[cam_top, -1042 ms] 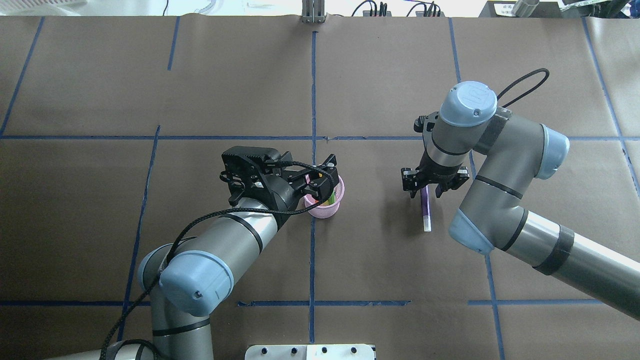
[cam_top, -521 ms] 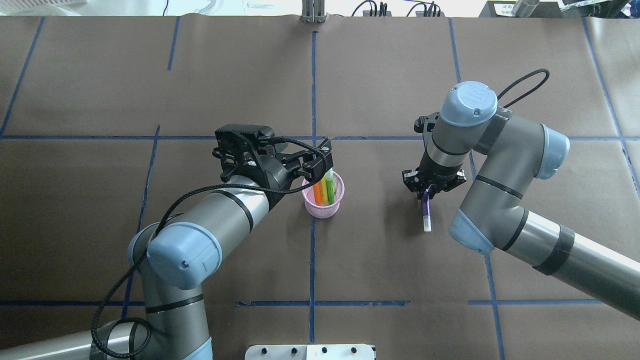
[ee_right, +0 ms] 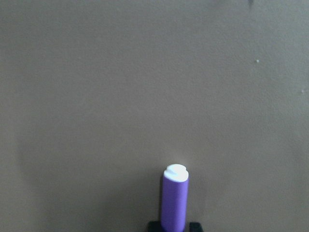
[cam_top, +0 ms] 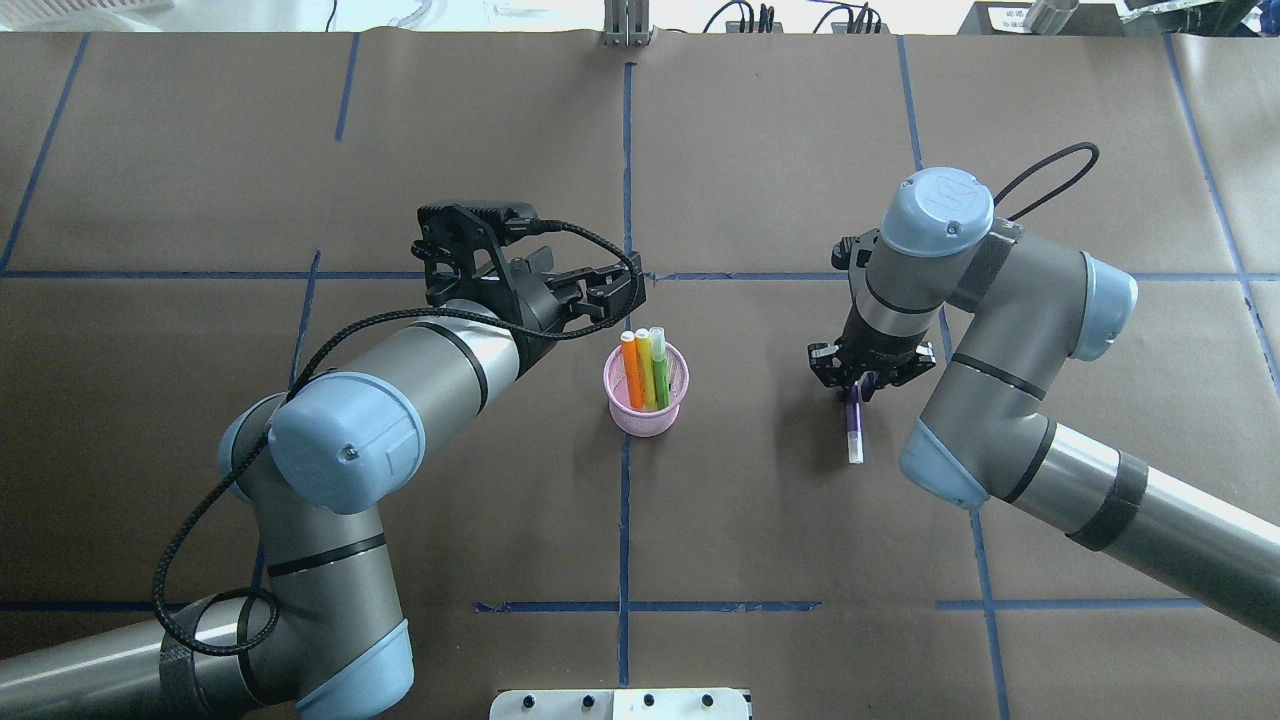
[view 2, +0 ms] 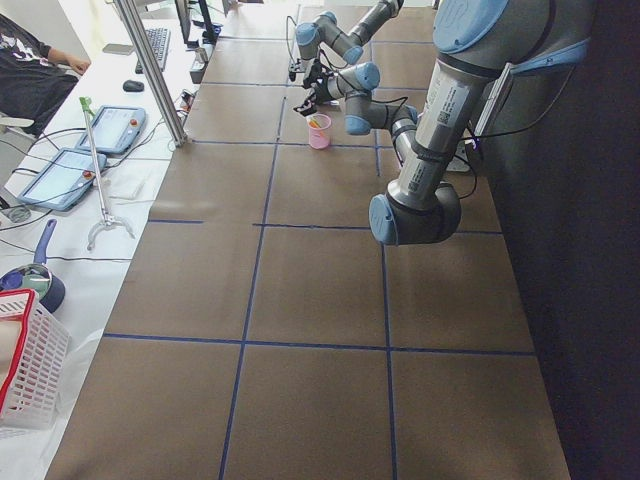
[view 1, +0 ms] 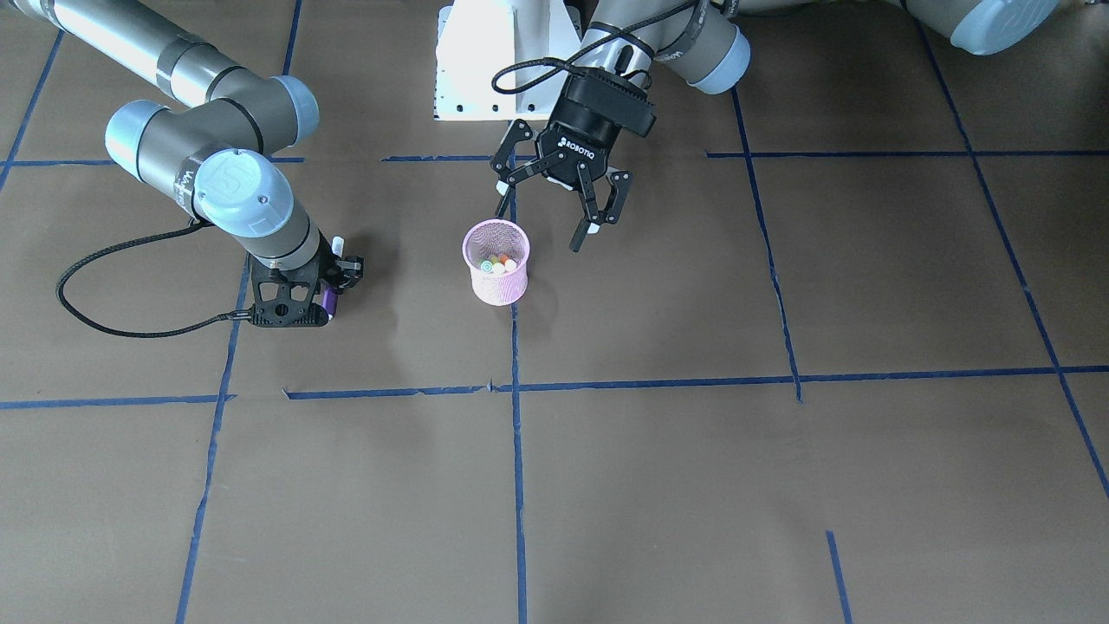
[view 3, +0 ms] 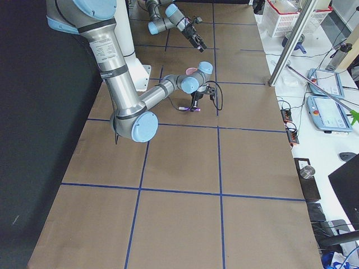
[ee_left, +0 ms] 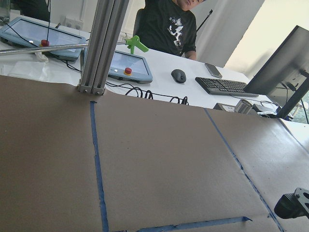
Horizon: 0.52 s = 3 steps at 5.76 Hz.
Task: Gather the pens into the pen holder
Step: 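Withdraw the left arm to rest while the right gripper lifts the purple marker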
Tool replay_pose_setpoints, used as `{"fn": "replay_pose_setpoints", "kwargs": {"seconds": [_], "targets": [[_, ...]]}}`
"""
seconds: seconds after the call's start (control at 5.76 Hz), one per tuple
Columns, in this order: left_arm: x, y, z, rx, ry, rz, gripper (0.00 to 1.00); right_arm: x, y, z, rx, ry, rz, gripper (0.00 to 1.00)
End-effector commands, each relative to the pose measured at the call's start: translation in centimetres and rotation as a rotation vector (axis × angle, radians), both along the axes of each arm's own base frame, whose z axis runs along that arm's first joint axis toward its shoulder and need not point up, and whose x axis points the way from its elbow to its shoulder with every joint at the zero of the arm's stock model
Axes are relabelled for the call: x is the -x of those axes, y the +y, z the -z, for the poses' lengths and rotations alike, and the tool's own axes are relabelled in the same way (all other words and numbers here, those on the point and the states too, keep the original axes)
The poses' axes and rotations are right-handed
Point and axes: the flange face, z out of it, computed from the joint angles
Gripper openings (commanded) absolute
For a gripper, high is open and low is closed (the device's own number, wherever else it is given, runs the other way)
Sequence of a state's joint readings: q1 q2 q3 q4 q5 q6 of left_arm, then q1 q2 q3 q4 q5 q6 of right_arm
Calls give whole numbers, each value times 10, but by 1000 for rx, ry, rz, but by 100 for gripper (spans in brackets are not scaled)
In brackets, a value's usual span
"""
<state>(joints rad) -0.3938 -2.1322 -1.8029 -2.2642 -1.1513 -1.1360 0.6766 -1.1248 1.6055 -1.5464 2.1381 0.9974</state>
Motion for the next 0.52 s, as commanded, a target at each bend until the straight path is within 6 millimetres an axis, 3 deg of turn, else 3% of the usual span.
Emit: {"fn": "replay_pose_setpoints", "kwargs": {"seconds": [0.0,0.17,0.35], "targets": [[6,-6,1,0,-1,7,100,1,0,2,-1,-3,1,11],[14,-16,1,6,-1,-6,100,1,-1,11,-9,-16,2,0],[35,-46,-9,70,-82,-69,100,-1,0,23,-29,-35,-2,0]]}}
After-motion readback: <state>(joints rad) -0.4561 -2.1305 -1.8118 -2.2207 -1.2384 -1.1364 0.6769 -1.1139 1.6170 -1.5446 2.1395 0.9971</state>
